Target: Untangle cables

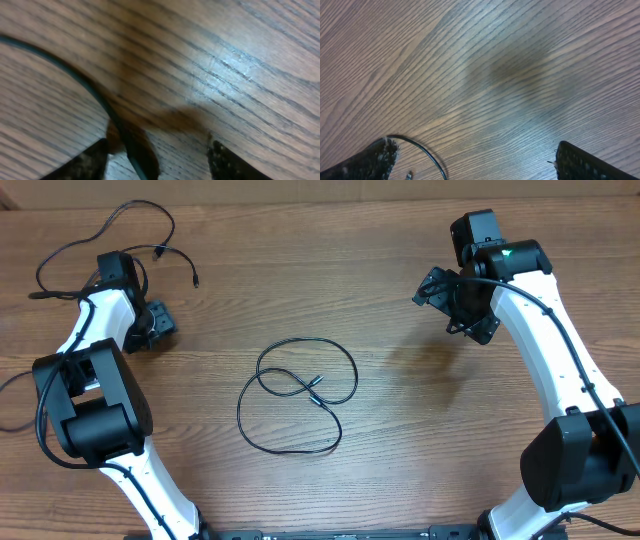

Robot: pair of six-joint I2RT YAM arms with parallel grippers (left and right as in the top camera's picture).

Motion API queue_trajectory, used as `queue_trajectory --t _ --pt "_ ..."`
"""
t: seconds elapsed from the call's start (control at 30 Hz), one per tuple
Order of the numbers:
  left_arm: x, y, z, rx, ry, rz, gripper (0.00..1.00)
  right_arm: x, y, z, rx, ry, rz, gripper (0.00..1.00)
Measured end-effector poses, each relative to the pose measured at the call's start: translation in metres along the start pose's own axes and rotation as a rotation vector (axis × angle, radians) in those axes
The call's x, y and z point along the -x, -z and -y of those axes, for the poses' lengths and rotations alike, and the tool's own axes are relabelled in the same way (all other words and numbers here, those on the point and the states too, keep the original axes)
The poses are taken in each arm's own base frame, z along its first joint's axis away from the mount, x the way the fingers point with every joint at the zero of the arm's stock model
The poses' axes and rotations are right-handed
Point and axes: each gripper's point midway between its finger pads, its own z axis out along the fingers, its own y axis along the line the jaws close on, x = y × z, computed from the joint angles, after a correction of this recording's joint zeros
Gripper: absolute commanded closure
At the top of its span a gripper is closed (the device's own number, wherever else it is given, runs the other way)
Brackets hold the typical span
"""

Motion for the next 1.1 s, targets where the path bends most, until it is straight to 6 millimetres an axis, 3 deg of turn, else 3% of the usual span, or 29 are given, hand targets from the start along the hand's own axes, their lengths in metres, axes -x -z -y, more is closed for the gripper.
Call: queue_trajectory --t 0.1,0.17,0.3,0.43,0.7,0.87,0.93,1.0,1.1 --pt "0.000 0.000 -0.004 0.006 0.008 -0.004 0.69 0.000 0.000 0.000 0.000 0.000 0.001 0.00" --pt "-0.002 -0.001 -0.010 0.018 0.019 -0.015 0.76 0.000 0.000 0.000 0.000 0.000 0.000 0.00" --pt "-0.005 -0.001 -0.032 0.081 0.042 -0.034 0.76 0.000 0.000 0.000 0.000 0.000 0.000 0.00" --pt "-0.011 0.002 -0.066 0.193 0.068 -0.059 0.96 0.000 0.000 0.000 0.000 0.000 0.000 0.00" --pt "-0.028 0.021 -0.164 0.514 0.124 -0.136 0.96 0.000 0.000 0.000 0.000 0.000 0.001 0.00" --pt "-0.011 0.045 -0.185 0.587 0.162 -0.106 0.96 0.000 0.000 0.000 0.000 0.000 0.001 0.00" --pt "0.000 0.057 -0.191 0.601 0.190 -0.081 0.82 0.000 0.000 0.000 -0.001 0.000 0.000 0.00" --pt "0.010 0.067 -0.197 0.611 0.218 -0.051 0.52 0.000 0.000 0.000 0.000 0.000 0.000 0.00" --pt "0.016 0.075 -0.209 0.621 0.263 -0.030 0.18 0.000 0.000 0.000 0.000 0.000 0.001 0.00"
